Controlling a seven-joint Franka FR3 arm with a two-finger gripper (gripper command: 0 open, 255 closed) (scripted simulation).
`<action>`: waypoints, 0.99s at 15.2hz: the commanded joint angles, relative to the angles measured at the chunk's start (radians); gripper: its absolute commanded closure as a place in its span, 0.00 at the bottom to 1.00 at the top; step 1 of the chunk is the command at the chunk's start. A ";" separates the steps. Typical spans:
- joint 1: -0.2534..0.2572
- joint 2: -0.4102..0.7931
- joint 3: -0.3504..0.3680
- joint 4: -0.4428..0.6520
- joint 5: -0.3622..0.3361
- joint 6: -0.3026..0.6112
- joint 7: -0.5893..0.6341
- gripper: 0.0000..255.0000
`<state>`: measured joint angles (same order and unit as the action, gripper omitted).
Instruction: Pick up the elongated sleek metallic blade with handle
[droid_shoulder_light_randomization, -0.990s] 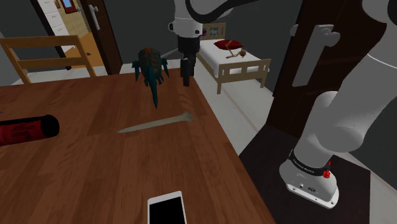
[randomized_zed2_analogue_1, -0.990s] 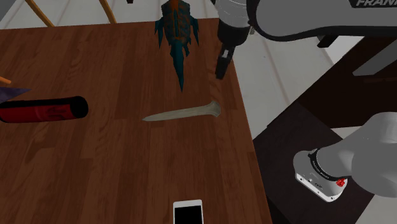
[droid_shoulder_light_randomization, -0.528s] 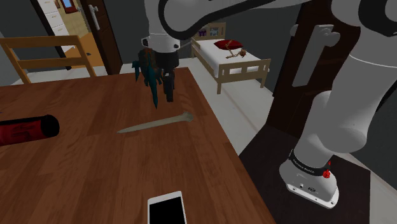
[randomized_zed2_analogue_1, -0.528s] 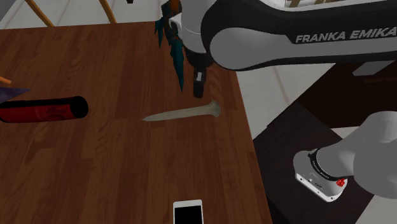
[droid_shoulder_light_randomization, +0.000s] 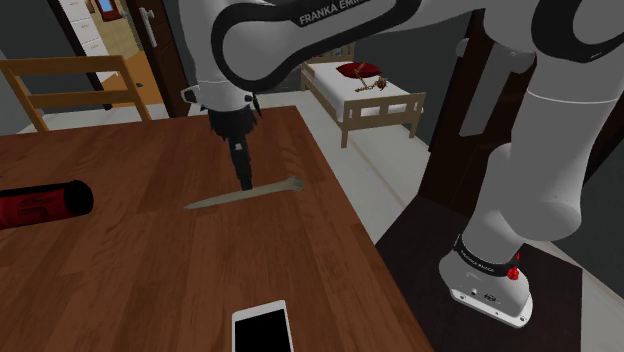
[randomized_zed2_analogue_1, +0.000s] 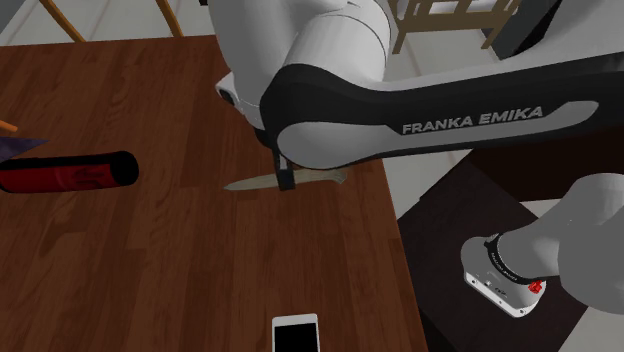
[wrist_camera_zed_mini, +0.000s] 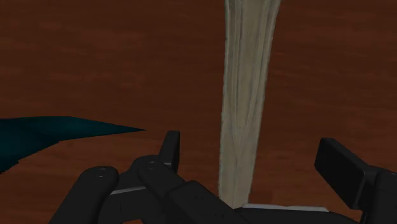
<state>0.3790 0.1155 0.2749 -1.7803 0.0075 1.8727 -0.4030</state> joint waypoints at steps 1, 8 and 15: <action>0.005 0.009 0.004 -0.016 -0.002 0.023 -0.002 0.00; 0.006 0.025 0.004 -0.072 -0.007 0.094 0.000 0.00; 0.008 0.029 0.005 -0.066 -0.008 0.093 0.003 1.00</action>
<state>0.3819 0.1373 0.2746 -1.8440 -0.0036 1.9678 -0.4023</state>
